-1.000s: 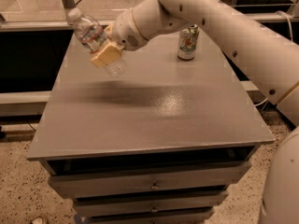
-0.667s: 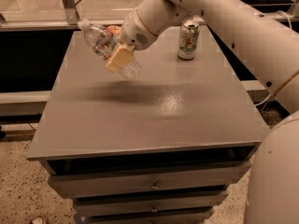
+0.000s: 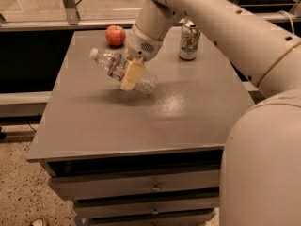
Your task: Knock water bottle over
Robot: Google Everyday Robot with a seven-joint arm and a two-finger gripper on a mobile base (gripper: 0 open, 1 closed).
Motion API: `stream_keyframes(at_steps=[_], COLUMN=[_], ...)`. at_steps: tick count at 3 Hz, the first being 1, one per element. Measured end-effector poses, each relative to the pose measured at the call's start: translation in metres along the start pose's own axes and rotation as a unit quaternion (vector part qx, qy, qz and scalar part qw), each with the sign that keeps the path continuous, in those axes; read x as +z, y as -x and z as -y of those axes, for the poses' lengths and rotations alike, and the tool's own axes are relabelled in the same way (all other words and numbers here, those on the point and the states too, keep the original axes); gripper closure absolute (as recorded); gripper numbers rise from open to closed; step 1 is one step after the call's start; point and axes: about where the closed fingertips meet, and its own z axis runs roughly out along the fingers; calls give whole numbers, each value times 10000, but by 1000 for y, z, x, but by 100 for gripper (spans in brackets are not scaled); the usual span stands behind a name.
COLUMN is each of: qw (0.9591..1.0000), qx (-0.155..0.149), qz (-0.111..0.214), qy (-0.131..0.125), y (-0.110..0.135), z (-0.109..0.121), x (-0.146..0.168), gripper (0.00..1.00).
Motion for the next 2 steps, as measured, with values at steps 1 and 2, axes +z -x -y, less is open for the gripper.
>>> stream_keyframes(at_steps=[1, 2], qw=[9995, 9993], qx=[-39, -78], qz=[-242, -267], qy=[206, 261], y=[-6, -4], z=[-5, -6], x=[9, 11], gripper=[39, 8])
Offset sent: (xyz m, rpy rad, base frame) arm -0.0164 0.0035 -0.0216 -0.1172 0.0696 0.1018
